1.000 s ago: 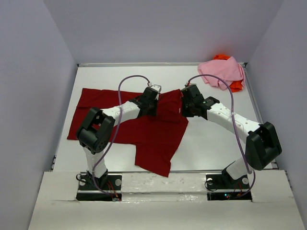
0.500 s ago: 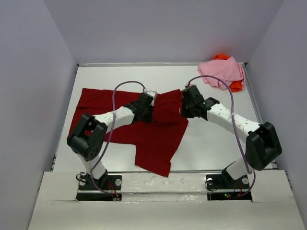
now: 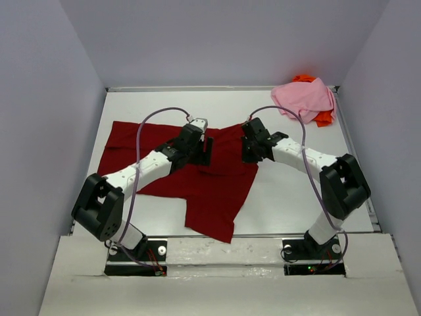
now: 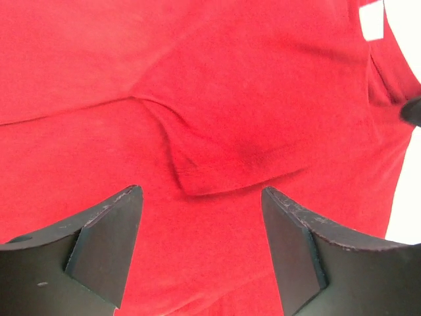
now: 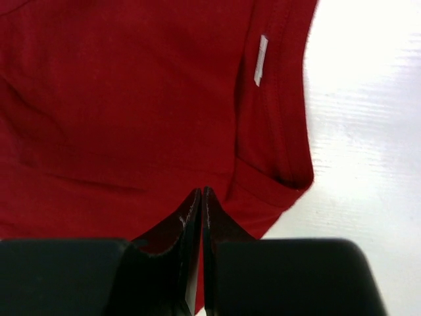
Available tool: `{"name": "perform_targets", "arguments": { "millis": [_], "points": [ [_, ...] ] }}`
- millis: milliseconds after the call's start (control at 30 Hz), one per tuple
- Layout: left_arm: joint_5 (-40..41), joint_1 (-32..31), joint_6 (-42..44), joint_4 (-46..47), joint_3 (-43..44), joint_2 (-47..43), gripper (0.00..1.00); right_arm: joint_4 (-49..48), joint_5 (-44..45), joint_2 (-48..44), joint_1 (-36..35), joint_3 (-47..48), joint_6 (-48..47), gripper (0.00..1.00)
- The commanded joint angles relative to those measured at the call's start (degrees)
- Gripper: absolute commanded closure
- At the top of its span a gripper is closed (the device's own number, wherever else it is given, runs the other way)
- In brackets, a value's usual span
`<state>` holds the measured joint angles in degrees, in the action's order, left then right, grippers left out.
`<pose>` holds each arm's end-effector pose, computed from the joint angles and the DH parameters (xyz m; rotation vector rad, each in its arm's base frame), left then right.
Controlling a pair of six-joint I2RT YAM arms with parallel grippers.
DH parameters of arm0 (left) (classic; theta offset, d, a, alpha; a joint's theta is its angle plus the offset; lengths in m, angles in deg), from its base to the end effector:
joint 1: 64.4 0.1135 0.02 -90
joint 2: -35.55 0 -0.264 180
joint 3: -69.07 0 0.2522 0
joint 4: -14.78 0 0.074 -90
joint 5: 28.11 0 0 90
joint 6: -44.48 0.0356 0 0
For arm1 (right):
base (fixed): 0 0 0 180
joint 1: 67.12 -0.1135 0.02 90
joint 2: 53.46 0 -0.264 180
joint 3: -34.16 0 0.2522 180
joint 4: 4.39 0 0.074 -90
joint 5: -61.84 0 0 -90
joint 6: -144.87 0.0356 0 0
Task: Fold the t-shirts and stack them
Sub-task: Fold the tshirt
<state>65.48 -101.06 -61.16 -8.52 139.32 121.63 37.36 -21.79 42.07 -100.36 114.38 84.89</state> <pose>0.2657 -0.1950 0.2390 0.3834 2.2536 -0.4148 0.2934 0.1875 0.2179 -0.0301 2.5819 0.2780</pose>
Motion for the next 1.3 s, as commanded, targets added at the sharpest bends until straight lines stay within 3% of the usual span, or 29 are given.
{"name": "perform_targets", "arguments": {
  "millis": [0,100,133,233,267,467,633,800,1267],
  "points": [
    [6.5,0.9,-1.6,-1.6,2.8,-2.5,0.18,-5.2,-2.0,3.4,-0.3,3.9,0.0,0.93],
    [6.5,5.5,-4.2,-1.0,6.0,-1.8,0.23,-5.6,-1.1,5.2,-0.3,5.0,-0.3,0.99],
    [5.3,9.6,-5.2,0.0,7.1,-1.2,0.34,-7.1,-1.2,5.3,-0.3,4.6,-0.8,1.0],
    [2.7,17.1,-6.9,0.3,10.6,0.7,0.54,-8.9,1.0,7.3,-0.3,5.3,-2.3,1.0],
    [1.9,19.5,-6.8,0.2,11.6,1.6,0.7,-8.6,3.7,8.4,-0.3,7.6,-2.7,1.0],
    [9.3,27.6,-1.7,-1.5,15.9,3.9,1.0,-6.6,2.8,14.4,3.9,15.5,-0.8,1.0],
    [8.0,36.6,-2.5,-0.3,16.2,8.5,1.0,-6.5,-1.0,20.3,3.9,22.7,-0.6,1.0],
    [4.1,44.7,-2.0,0.8,17.2,12.9,1.0,-6.1,-0.7,25.2,3.9,23.9,-0.7,1.0],
    [4.6,46.3,1.1,2.2,22.9,26.6,1.0,-3.6,2.7,30.1,7.8,23.5,-2.1,1.0]
  ]
}}
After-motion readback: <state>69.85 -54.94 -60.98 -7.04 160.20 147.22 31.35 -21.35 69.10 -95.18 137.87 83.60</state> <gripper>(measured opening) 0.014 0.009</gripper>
